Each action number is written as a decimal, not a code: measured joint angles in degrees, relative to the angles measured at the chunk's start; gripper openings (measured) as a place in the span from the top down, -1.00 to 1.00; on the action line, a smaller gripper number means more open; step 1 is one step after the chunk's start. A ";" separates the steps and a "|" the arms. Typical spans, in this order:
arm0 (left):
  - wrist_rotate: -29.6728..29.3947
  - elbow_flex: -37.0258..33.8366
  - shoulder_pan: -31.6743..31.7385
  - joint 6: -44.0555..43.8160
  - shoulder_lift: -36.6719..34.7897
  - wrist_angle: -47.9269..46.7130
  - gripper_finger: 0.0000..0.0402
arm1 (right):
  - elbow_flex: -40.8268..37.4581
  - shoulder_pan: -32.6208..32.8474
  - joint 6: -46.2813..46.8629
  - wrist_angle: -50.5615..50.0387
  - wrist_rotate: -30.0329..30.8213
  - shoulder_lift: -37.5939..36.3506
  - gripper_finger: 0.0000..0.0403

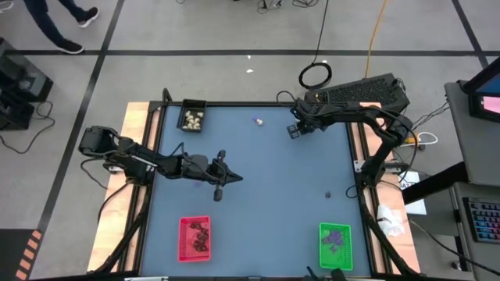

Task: Sort Halloween decoration
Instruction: Put the black skull toy into the red bin

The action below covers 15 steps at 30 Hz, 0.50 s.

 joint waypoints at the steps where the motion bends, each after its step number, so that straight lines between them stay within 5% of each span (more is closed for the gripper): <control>1: 0.00 -0.02 0.00 0.00 0.00 0.00 0.99 | -0.11 0.42 -0.19 -0.34 -0.52 -0.69 0.72; 8: -0.02 0.00 0.00 0.37 0.00 -0.04 0.99 | -0.09 6.80 -1.77 -2.32 -2.25 -5.80 0.72; 15: -1.84 -0.07 -0.02 0.42 -0.08 -1.64 0.99 | -0.05 21.02 -0.46 -1.64 -2.15 -7.07 0.73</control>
